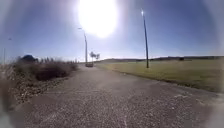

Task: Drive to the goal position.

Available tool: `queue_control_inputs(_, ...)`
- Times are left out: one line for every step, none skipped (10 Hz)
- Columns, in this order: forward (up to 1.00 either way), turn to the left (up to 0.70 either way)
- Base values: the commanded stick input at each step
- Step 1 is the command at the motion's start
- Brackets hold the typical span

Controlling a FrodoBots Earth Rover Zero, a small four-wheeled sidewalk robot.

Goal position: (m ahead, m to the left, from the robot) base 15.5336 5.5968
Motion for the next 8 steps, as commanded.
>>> queue_control_inputs(0.7,0.0)
queue_control_inputs(0.7,0.0)
queue_control_inputs(0.7,0.0)
queue_control_inputs(0.7,0.0)
queue_control_inputs(0.7,0.0)
queue_control_inputs(0.7,0.0)
queue_control_inputs(0.7,0.0)
queue_control_inputs(0.7,0.08)
